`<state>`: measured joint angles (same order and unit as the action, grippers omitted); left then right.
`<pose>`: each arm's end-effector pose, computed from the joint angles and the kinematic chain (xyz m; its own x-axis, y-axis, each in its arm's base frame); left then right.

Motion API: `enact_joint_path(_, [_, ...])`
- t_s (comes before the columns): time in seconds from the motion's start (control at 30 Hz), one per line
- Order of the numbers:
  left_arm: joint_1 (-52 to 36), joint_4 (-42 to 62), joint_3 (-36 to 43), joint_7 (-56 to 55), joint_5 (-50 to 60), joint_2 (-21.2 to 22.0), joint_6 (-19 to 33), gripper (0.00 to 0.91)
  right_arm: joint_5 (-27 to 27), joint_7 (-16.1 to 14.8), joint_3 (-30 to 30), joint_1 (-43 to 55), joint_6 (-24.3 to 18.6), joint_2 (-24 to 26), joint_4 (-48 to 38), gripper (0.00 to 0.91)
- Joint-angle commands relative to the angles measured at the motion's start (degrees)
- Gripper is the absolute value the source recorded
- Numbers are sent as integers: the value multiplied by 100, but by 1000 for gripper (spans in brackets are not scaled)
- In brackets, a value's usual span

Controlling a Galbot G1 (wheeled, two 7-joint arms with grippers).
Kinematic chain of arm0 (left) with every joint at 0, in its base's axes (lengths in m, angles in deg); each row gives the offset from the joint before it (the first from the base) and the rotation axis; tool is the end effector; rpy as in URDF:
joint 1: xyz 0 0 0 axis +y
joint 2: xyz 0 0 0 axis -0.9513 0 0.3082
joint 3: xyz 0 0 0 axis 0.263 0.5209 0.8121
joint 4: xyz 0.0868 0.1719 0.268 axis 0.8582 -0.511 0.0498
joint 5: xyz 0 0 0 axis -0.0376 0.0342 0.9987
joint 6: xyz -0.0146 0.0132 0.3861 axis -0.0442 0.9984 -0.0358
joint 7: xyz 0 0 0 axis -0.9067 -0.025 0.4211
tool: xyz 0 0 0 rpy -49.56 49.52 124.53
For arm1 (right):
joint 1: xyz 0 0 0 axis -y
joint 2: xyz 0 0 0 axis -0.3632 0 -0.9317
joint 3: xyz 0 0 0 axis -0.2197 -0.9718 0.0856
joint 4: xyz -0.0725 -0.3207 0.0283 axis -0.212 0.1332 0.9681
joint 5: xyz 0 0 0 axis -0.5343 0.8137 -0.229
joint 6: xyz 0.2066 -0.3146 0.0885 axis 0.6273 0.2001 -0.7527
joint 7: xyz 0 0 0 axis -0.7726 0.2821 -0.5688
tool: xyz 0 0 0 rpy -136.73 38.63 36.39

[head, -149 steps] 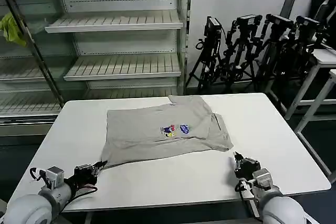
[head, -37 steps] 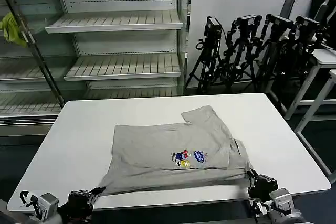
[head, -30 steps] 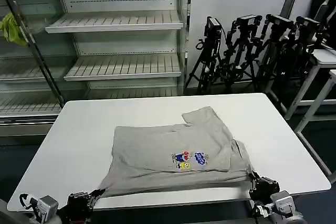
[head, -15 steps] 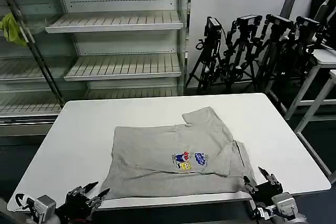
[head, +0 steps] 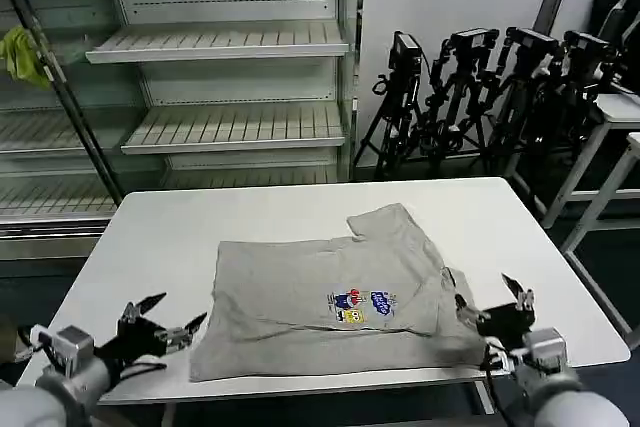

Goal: Fold and organize the clothes.

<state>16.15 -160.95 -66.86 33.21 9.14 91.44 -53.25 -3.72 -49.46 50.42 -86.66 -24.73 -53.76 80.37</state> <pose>0.2553 0.1267 -0.1656 -0.8398 0.2624 0.4752 0.3621 0.9230 0.1304 0.2680 -0.0584 -0.1771 -0.9558 -0.0369 0.2916 -0.1175 0.9573 -0.2641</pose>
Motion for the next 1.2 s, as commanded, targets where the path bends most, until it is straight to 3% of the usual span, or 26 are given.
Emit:
enact_joint_path(0.03, [-3149,1744,2100,154,-196,-43,66,907,-329,-567,-1346,2943,-287,-314,-1939,907])
enact_joint_path(0.27, [-4037,2273,2747,108,-64,668,33,907,-585,-608,-2104,4200,-315,-1126,-3421,907])
enact_joint_path(0.67, [-4194,2196,2993,-72,-184,1121,-270,907,-400,-616,-2388,5226,-300,-2595,-5216,907])
enact_joint_path(0.8, [-4190,2112,2988,-124,-333,1091,-479,907,-420,-603,-2394,5330,13,-2772,-5392,907])
enact_joint_path(0.9, [-4217,2118,3006,-155,-424,1096,-554,907,-462,-658,-2300,5419,661,-2961,-5535,907])
enact_joint_path(1.03, [-4300,2284,3119,-146,-432,1168,-572,907,-232,-955,-2341,5425,735,-2996,-5653,907])
enact_joint_path(1.2, [-4463,2569,3294,-131,-395,1296,-550,907,-107,-1038,-2424,5372,734,-3000,-5680,907])
